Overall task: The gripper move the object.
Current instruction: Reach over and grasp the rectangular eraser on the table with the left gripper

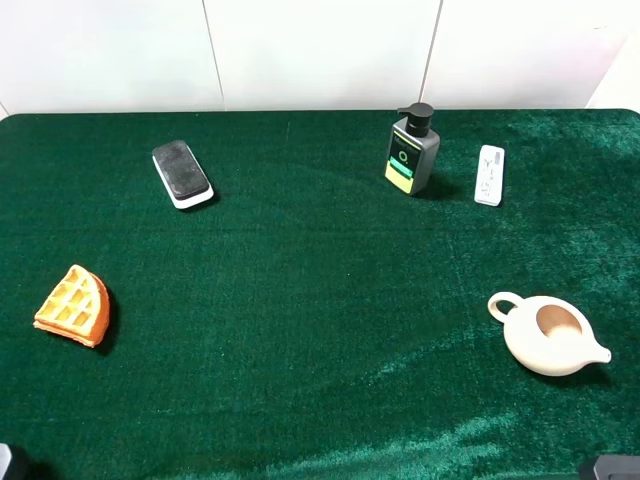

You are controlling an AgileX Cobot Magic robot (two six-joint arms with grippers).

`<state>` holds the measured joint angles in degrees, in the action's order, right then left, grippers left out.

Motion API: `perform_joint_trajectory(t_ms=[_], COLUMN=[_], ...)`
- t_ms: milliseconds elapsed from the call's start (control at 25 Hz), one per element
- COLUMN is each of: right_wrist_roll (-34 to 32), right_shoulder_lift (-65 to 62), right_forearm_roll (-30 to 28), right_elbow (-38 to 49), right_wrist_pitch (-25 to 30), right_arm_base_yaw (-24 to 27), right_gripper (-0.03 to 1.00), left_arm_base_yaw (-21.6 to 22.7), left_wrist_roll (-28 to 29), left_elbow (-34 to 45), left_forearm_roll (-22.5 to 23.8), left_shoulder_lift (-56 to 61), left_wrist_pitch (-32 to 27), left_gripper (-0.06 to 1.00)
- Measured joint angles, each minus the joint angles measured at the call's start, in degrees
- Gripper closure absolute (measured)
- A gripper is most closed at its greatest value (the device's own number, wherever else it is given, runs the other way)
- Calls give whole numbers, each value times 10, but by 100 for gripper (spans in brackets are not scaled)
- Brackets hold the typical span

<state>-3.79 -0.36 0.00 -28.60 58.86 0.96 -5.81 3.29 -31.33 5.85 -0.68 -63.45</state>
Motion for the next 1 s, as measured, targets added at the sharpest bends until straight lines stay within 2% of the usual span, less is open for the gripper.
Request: perform_joint_trajectory(t_ms=[160, 480, 1000], right_wrist_roll=[0, 0, 0], right_shoulder_lift=[0, 0, 0], right_forearm_roll=[0, 0, 0], right_elbow=[0, 0, 0], right_wrist_pitch=[0, 0, 0], right_arm_base_yaw=[0, 0, 0], right_gripper=[27, 27, 27], left_arm_base_yaw=[0, 0, 0], left_wrist_roll=[1, 17, 77], left_elbow=[-31, -92, -171], left_forearm_roll=[0, 0, 0], left_shoulder_lift=[-73, -256, -508], left_wrist_pitch=[-20, -20, 65], left_gripper=[-2, -2, -2])
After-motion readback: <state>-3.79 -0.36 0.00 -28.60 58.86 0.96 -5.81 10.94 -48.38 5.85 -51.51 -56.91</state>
